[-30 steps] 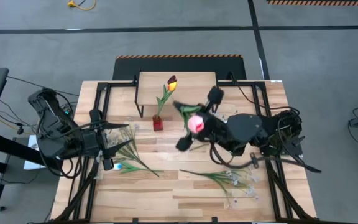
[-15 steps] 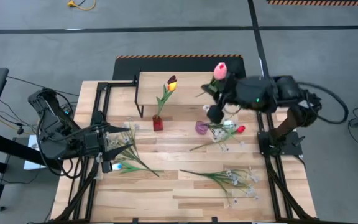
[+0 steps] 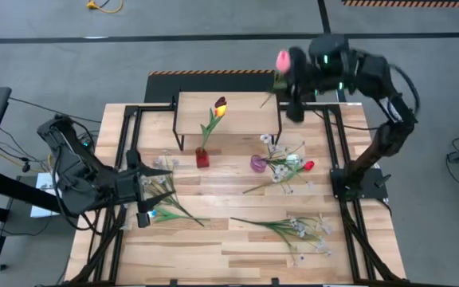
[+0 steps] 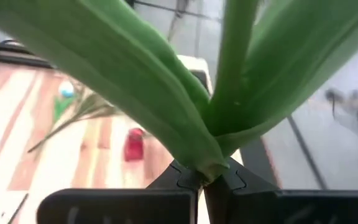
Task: Pick and place flowers into a vace then onto a shelf
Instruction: Put the pink tulip into the pink vase
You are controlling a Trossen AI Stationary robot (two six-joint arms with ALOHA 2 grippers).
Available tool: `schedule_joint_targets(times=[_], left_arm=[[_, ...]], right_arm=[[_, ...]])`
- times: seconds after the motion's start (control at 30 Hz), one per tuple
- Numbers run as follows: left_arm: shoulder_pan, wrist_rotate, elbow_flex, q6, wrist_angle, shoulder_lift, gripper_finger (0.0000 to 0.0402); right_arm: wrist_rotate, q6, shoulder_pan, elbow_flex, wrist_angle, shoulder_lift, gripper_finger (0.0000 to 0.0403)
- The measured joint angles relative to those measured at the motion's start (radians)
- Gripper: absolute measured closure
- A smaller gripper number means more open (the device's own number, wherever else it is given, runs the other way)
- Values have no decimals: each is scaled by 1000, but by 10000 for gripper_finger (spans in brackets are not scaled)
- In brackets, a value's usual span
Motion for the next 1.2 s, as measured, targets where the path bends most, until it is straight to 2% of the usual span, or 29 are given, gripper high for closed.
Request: schedule_joint_targets(times=[0.13, 0.23, 0.3, 0.6, 0.87, 1.07, 1.2], left_arm=[[0, -4, 0, 0, -1, 30, 184], [1, -20, 0, -2, -6, 43, 184], [1, -34, 0, -12, -8, 45, 184], [22, -76, 0, -6, -14, 31, 184], [92, 42, 0, -5, -26, -76, 184], [170, 134, 0, -39, -94, -171, 184], [212, 157, -5, -60, -127, -210, 184]], right_arm=[[-162, 8, -159, -10, -37, 20, 403], [-285, -1, -197, -47, -27, 25, 403], [-328, -20, -196, -88, -19, 23, 403], [-328, -37, -115, -296, 21, 21, 403], [-327, -28, -79, -425, 114, 22, 403], [-328, 18, -74, -522, 150, 21, 403], [-328, 39, -60, -590, 191, 21, 403]])
